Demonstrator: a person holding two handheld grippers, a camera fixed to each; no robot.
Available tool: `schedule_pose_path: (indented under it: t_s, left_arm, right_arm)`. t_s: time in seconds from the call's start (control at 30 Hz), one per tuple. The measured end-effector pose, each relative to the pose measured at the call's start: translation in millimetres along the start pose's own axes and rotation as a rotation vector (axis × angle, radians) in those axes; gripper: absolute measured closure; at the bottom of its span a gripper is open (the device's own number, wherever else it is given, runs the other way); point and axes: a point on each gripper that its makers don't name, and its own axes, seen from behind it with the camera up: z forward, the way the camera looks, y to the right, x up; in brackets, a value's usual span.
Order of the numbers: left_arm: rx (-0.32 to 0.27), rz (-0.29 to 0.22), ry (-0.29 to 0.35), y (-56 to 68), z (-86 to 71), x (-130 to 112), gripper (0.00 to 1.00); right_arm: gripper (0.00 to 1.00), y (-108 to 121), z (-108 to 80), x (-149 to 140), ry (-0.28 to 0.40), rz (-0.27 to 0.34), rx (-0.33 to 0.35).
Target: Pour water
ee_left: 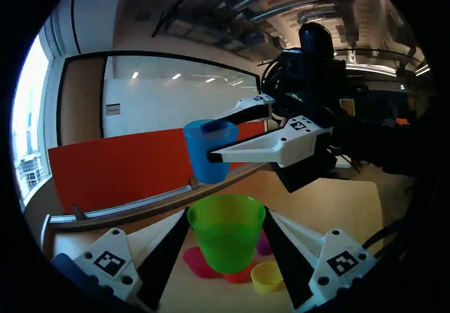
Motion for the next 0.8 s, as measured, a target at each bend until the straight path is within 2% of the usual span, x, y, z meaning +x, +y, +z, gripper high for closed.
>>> schedule_pose_path:
  t_s: [0.4, 0.8]
  left_arm:
    - [-0.001, 0.005, -0.012, 0.2, 1.8, -3, 0.11]
    - [-0.001, 0.012, -0.045, -0.7, 0.4, -10, 0.11]
  right_arm:
    - [0.09, -2, -5.1, -11, -0.030, 0.127, 0.007]
    - [0.08, -3, -9.5, -24, -0.086, 0.180, 0.023]
